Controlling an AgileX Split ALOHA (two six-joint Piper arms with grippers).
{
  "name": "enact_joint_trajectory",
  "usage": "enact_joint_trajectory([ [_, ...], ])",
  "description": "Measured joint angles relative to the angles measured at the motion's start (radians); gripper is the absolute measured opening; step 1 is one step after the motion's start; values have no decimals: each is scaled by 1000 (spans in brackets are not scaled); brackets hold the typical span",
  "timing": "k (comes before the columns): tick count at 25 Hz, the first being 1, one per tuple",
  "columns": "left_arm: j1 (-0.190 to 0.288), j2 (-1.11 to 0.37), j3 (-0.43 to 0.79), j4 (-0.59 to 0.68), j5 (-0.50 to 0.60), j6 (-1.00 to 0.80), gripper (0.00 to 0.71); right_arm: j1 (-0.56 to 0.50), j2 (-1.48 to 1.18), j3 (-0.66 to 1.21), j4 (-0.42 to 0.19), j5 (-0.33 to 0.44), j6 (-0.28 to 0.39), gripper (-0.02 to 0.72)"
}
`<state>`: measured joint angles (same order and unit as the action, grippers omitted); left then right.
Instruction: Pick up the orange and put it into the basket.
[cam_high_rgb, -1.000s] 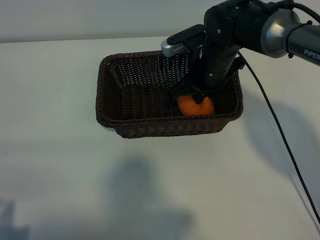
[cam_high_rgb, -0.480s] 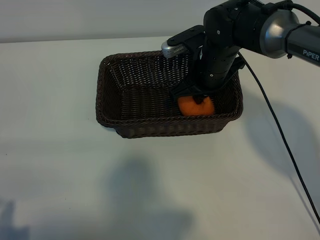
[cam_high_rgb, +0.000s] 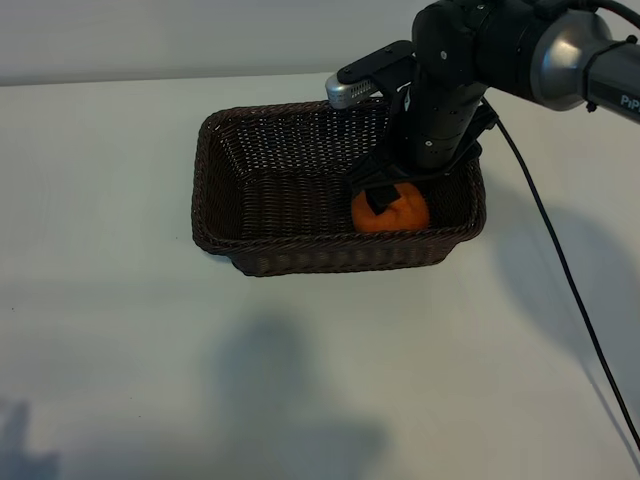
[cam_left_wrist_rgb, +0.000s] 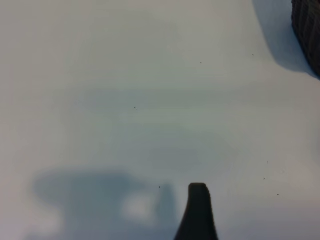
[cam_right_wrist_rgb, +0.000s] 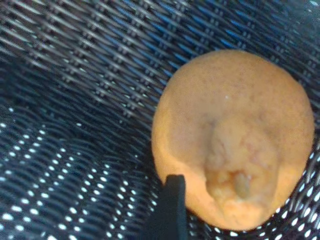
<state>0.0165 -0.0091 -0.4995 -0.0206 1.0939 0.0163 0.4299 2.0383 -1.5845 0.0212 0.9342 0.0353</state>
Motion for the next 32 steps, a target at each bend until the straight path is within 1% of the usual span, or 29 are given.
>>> enact_joint_trajectory([
  [4,0,0,0,0,0,0,592,0,-23,-11,-2,24,1,665],
  [9,0,0,0,0,0,0,592,0,-37,-131,-9,125,1,622],
  [11,0,0,0,0,0,0,592,0,-39,-184,-9,151,1,615],
  [15,0,0,0,0,0,0,592,0,-40,-229,-11,167,1,604],
  [18,0,0,0,0,0,0,592,-2,-42,-231,-33,169,1,602],
  [21,0,0,0,0,0,0,592,-30,-42,-231,-56,171,0,602],
  [25,0,0,0,0,0,0,592,-137,-42,-231,-75,175,0,602],
  [28,0,0,0,0,0,0,592,-253,-42,-232,-80,174,-4,601],
  [32,0,0,0,0,0,1,592,-400,-42,-232,-85,172,-27,601],
])
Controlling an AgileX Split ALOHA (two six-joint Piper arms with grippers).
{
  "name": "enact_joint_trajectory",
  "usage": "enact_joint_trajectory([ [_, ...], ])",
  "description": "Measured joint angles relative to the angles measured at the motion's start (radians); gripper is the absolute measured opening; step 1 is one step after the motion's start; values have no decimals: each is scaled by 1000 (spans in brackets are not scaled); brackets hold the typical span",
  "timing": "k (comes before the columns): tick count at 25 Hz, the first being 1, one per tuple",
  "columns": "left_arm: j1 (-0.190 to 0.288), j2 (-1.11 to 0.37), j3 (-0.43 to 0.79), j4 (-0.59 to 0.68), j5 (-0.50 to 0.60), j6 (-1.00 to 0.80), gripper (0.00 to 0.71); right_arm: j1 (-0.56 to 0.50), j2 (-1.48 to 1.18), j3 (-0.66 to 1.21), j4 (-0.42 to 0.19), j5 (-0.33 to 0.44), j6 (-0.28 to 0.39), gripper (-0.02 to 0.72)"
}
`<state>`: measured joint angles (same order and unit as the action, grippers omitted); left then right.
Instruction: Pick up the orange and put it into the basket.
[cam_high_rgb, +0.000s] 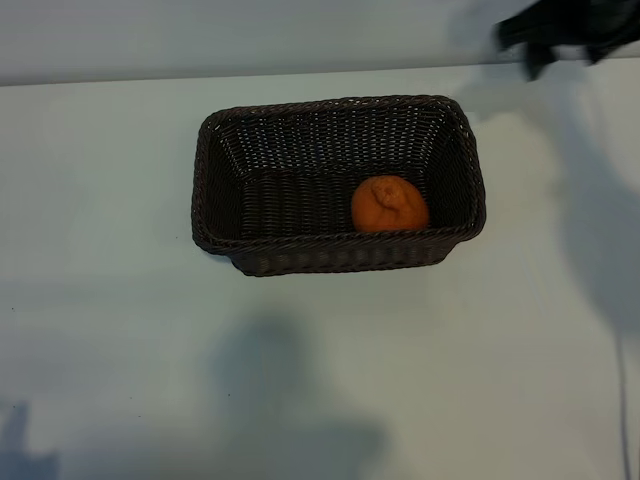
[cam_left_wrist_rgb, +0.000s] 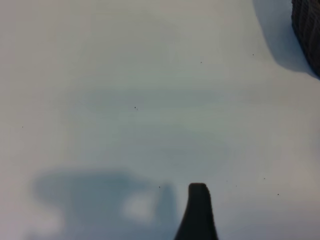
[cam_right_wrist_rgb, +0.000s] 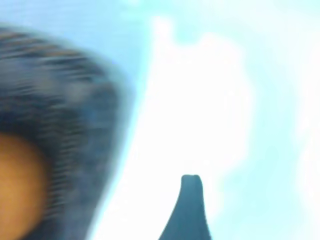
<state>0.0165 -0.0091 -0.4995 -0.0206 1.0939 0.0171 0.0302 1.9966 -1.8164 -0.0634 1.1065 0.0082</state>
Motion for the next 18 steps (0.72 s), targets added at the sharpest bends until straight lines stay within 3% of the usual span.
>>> enact_joint_trajectory([
  [9,0,0,0,0,0,2,592,-232,0,0,-2,-7,-8,599],
  [18,0,0,0,0,0,2,592,-246,-2,0,1,31,-15,599],
])
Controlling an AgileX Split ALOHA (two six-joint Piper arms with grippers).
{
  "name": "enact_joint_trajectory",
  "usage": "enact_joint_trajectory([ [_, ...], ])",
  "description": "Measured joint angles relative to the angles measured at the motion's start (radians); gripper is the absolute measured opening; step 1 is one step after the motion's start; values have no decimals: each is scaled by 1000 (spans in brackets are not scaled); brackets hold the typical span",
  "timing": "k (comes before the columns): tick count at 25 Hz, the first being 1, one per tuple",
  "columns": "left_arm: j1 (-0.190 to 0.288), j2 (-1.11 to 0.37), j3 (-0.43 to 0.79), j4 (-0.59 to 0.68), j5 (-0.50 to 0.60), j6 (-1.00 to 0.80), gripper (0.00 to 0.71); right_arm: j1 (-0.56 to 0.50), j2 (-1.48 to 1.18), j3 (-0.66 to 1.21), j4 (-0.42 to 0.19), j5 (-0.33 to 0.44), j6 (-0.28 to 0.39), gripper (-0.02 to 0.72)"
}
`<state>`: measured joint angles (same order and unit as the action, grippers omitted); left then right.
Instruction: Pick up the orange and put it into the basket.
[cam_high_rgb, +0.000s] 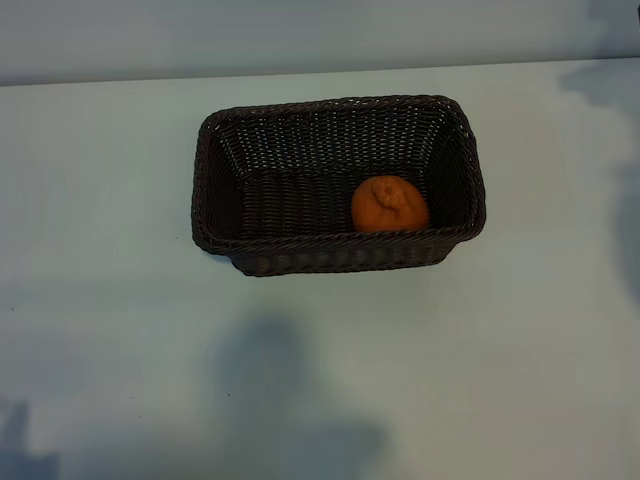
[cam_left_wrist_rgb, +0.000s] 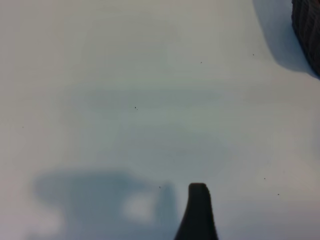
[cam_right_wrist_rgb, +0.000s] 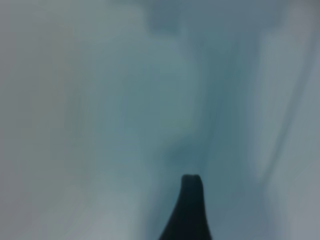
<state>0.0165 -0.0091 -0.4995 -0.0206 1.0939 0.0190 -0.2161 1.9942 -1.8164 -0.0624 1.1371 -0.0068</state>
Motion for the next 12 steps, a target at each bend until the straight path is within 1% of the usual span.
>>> enact_joint_trajectory([
  [2,0,0,0,0,0,0,592,0,-8,0,-1,25,-3,599],
  [6,0,0,0,0,0,0,592,0,-79,0,-1,41,-3,599],
  [9,0,0,0,0,0,0,592,0,-170,0,12,62,-2,597],
  [12,0,0,0,0,0,0,592,0,-271,0,37,88,1,597],
])
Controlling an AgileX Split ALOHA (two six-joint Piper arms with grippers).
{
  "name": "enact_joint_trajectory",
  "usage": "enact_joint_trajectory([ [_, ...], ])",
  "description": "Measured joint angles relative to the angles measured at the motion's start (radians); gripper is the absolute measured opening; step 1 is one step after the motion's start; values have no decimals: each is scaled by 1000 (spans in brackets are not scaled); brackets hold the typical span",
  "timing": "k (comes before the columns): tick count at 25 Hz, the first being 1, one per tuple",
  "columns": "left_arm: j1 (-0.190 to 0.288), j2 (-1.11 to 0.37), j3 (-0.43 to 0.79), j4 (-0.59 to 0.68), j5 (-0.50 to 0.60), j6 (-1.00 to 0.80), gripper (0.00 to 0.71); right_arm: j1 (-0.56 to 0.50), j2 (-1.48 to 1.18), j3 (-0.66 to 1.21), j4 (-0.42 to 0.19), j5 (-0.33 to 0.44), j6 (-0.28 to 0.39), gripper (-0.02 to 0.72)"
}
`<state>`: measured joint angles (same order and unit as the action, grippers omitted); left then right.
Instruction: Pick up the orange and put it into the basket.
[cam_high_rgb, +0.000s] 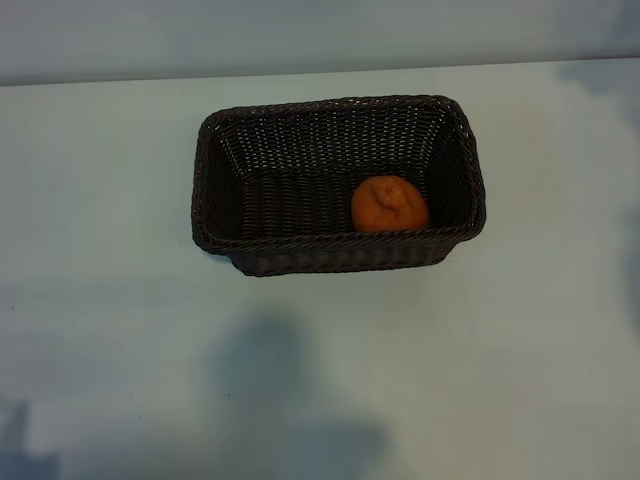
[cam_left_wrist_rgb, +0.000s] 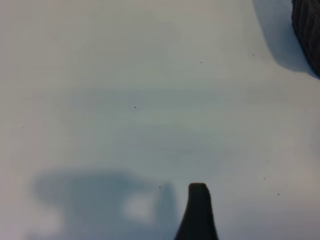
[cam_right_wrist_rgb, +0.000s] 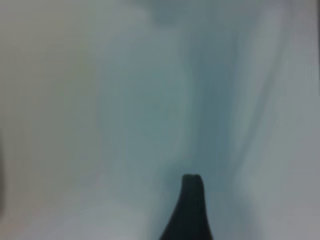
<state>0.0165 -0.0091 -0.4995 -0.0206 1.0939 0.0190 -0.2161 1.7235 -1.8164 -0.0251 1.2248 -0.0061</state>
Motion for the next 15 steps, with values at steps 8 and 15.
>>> enact_joint_trajectory([
  [8,0,0,0,0,0,0,592,0,-252,1,16,23,6,597],
  [15,0,0,0,0,0,0,592,0,-491,39,19,23,6,596],
])
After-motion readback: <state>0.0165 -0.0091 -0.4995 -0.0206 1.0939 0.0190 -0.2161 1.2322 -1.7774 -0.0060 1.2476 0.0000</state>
